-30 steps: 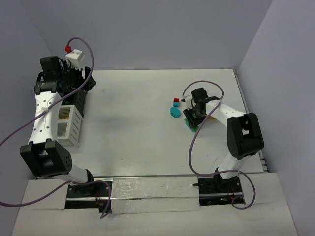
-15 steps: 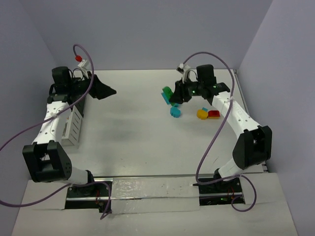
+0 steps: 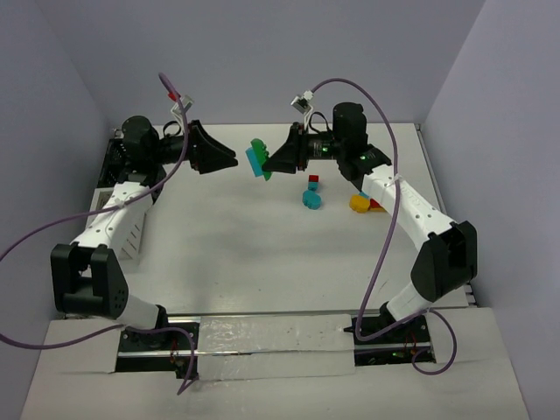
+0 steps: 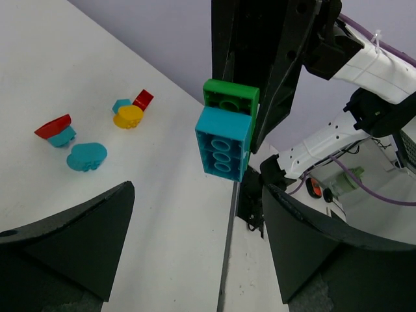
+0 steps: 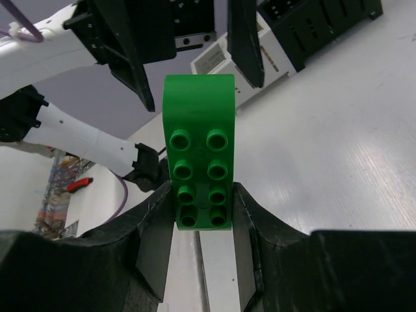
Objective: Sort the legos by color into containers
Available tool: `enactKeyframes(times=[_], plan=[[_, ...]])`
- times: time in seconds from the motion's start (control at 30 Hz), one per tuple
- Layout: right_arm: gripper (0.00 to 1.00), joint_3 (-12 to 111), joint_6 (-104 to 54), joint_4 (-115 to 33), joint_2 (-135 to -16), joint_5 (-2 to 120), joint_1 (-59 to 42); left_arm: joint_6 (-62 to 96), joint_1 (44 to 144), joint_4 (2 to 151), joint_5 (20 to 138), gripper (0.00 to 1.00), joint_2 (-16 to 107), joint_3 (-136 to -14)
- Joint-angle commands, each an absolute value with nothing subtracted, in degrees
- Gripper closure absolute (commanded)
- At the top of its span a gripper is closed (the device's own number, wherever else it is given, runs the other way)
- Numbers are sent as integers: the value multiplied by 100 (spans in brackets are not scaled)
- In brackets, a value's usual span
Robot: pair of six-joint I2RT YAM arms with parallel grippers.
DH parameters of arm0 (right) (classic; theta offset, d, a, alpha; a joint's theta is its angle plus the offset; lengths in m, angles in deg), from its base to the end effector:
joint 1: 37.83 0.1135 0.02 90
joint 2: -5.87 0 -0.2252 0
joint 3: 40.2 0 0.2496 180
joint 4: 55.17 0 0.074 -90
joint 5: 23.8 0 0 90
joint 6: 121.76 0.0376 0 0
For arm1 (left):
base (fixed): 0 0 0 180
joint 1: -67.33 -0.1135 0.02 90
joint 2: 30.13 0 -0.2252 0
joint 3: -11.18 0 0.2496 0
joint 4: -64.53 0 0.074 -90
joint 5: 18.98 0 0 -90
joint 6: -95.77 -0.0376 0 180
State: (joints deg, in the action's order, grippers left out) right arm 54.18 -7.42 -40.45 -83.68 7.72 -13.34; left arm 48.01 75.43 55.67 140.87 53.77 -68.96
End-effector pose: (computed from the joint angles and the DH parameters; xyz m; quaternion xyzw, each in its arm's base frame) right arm 0.3136 0.1781 0.3436 -0.3152 0.6675 0.5726 0.3568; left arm 0.3235 -0.0817 0.3288 0.2414 0.6530 -0.6070 0.3832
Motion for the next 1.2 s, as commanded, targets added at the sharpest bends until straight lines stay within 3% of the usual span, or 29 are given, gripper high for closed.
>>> enactKeyframes(times=[0.0,0.3,0.47,0.87,0.93,1.03,1.07,1.17], plan=[[100,5539,-448,-4517,-8369,553,-1193,5458,7749,4616,14240,11,5532,-7046],[100,5658,-408,-4540,-8474,512,-1120,6712,7937,3074,14291,12,5723,-6900],[100,5738,-338,-4601,-8544,486,-1094,6835,8008,2939,14327,19,5811,-6952],[100,5845,-46,-4877,-8562,466,-1094,6874,8043,2909,14415,56,5908,-6945],[100,5862,-39,-4890,-8562,460,-1094,6844,8043,2949,14432,67,5908,-6953],[100,5870,-192,-4677,-8579,506,-1133,6706,8043,3209,14476,96,5898,-6979],[100,5865,-244,-4627,-8572,533,-1177,6634,8042,3235,14480,100,5885,-6988],[100,5755,-356,-4512,-8553,600,-1421,6083,7945,4114,14529,100,5749,-6970]])
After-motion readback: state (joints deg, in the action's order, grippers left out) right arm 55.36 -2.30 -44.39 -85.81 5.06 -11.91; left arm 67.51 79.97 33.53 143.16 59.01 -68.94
